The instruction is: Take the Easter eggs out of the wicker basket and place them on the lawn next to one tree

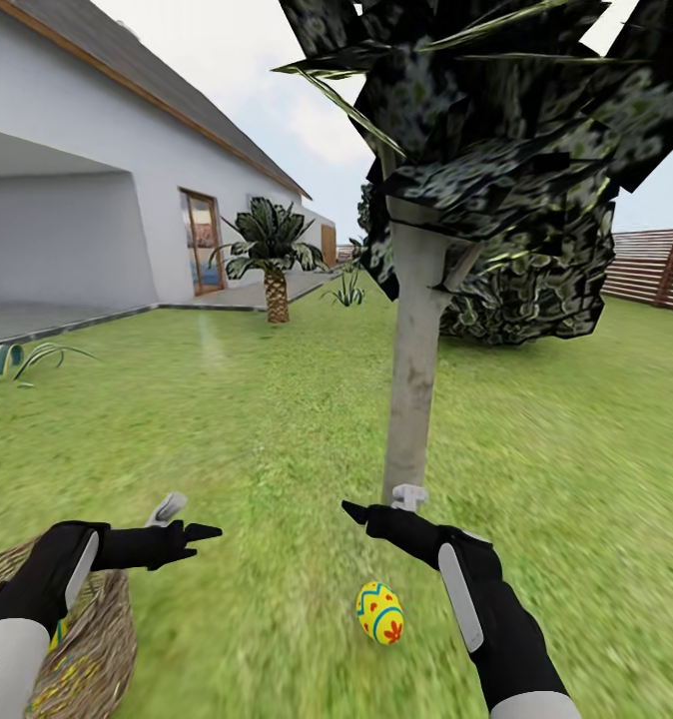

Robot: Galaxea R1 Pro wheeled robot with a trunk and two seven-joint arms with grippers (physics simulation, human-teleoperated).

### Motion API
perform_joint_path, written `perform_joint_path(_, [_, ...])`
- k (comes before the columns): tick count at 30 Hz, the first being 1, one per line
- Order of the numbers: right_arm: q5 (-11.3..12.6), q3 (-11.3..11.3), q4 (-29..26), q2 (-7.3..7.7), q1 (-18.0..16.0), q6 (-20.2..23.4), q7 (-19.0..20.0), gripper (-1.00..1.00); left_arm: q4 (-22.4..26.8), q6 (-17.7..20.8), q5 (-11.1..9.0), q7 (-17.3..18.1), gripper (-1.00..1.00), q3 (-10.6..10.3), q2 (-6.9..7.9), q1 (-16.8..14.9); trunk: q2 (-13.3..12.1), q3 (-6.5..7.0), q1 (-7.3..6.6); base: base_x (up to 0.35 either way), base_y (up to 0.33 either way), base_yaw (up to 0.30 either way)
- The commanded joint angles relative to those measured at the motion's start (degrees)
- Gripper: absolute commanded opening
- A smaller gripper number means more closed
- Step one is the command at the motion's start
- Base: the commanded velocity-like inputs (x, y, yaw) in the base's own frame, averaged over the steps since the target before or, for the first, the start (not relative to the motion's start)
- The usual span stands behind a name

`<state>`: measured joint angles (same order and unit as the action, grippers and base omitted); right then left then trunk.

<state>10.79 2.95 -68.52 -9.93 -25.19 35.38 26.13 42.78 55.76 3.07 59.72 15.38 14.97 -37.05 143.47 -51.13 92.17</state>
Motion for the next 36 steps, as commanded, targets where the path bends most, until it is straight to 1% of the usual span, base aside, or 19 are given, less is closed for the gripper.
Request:
perform_joint_path(1, [0.3, 0.2, 0.0, -0.06, 0.0, 0.1, 0.2, 1.00, 0.0, 0.4, 0.4, 0.4, 1.00, 0.2, -0.03, 0.0, 0.0, 0.16, -0.03, 0.000, 0.000, 0.000])
perform_joint_path(4, [0.3, 0.2, 0.0, -0.06, 0.0, -0.8, 0.2, 1.00, 0.0, 0.4, 0.4, 0.4, 1.00, 0.2, -0.03, 0.0, 0.0, 0.80, -0.11, 0.000, 0.000, 0.033])
perform_joint_path(9, [0.3, 0.1, 0.0, -0.06, 0.0, -1.1, 0.2, 1.00, 0.0, 0.4, 0.4, 0.4, 1.00, 0.1, -0.03, 0.0, -0.1, 1.78, -0.24, 0.000, 0.000, 0.139])
perform_joint_path(18, [0.3, 0.1, 0.0, -0.06, 0.0, -1.1, 0.2, 1.00, 0.0, 0.4, 0.4, 0.4, 1.00, 0.2, -0.03, 0.0, -0.1, 1.53, -0.24, 0.000, 0.000, 0.197])
perform_joint_path(28, [0.3, 0.1, 0.0, -0.06, 0.0, -1.1, 0.2, 1.00, 0.0, 0.4, 0.4, 0.4, 1.00, 0.2, -0.03, 0.0, -0.2, 3.45, -0.50, 0.000, 0.000, 0.200])
perform_joint_path(36, [0.3, 0.0, 0.0, -0.06, 0.0, -1.1, 0.2, 1.00, 0.0, 0.4, 0.4, 0.4, 1.00, 0.1, -0.03, 0.0, -3.4, 4.66, -2.26, 0.000, 0.000, 0.123])
